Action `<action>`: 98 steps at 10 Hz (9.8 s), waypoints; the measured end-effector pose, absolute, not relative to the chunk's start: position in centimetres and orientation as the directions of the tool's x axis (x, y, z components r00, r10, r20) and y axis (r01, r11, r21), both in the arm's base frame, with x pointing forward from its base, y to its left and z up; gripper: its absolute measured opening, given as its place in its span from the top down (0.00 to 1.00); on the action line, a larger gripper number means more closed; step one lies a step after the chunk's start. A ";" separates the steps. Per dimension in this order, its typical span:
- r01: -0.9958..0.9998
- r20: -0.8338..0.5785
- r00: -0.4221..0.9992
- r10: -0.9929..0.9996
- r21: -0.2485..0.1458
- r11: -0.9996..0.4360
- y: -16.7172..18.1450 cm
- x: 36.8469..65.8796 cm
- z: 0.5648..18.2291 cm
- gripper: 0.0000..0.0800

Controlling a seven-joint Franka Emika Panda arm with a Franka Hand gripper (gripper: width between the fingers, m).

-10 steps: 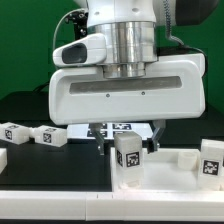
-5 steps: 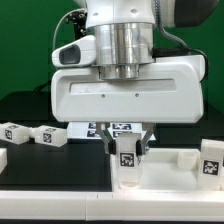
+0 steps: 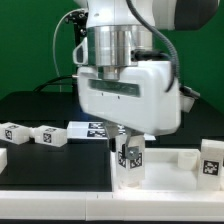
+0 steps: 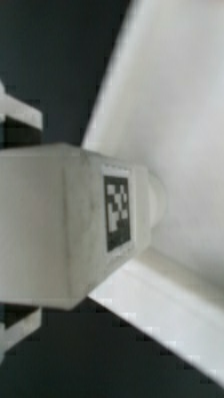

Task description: Assemble square table

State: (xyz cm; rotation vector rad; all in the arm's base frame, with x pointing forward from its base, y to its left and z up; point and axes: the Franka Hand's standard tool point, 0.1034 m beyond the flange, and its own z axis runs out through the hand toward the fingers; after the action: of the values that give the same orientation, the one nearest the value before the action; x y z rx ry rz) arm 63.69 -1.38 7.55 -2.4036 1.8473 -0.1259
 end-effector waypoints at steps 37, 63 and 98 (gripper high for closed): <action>-0.851 0.010 0.510 -0.860 -0.143 -0.506 0.5 63.0 7.4 0.19; -0.821 -0.007 0.560 -0.828 -0.137 -0.554 0.7 63.2 7.2 0.19; -0.212 0.105 0.971 -0.215 -0.032 -0.977 -0.6 63.6 7.4 0.53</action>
Offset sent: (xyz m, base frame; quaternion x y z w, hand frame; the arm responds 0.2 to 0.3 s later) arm 0.0000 0.0000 0.0000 0.0000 0.0000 0.0650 0.9979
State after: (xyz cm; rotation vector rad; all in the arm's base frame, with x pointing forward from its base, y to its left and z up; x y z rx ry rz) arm 63.63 -0.64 7.40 -3.0979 0.3357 -0.1683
